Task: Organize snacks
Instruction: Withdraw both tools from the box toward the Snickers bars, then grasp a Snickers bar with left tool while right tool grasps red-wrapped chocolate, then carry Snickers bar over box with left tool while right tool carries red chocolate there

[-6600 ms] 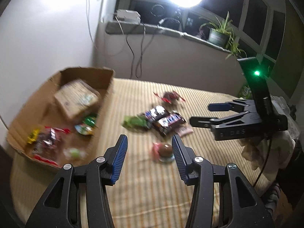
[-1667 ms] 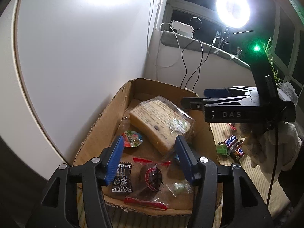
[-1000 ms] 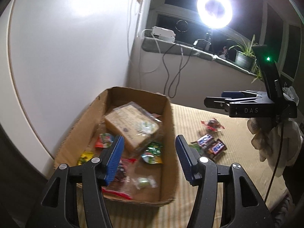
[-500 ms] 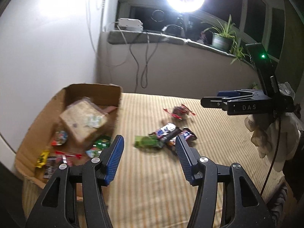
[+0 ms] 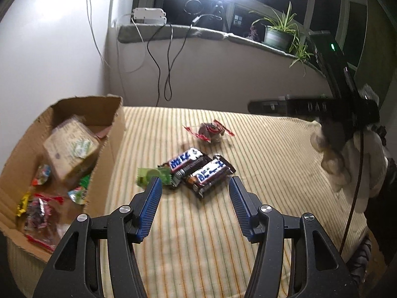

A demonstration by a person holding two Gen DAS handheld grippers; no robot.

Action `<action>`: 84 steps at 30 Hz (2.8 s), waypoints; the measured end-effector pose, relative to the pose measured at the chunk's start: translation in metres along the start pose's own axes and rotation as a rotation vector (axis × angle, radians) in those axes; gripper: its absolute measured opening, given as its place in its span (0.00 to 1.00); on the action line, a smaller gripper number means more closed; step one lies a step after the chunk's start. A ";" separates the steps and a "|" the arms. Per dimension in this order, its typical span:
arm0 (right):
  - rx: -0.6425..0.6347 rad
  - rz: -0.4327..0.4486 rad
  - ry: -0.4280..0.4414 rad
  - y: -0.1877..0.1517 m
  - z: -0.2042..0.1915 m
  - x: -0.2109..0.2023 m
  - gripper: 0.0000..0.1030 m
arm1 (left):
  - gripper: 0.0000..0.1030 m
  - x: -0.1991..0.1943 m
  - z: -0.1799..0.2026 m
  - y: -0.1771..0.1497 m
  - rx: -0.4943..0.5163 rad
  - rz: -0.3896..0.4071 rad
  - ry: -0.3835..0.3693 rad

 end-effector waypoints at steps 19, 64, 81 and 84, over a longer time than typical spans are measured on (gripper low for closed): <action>-0.126 -0.216 0.231 0.058 -0.020 0.099 0.56 | 0.51 0.054 0.000 0.020 -0.003 -0.100 -0.107; -0.214 -0.305 0.145 0.018 -0.022 0.119 0.40 | 0.27 0.083 0.027 0.028 0.061 -0.195 -0.047; -0.162 -0.209 0.045 -0.001 -0.037 0.062 0.35 | 0.26 0.028 0.018 -0.001 0.019 -0.090 -0.056; -0.164 -0.191 0.038 -0.002 -0.044 0.051 0.35 | 0.26 0.012 0.014 -0.004 0.015 -0.062 -0.048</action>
Point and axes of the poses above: each gripper's, at about its wrist camera, not at the fingertips, and x roughly the way its jaws point, z to its right, y to its top, the point moved 5 cm from there along x, roughly the way its jaws point, and after that the axes turned 12 degrees about -z, right-handed, at the moved point
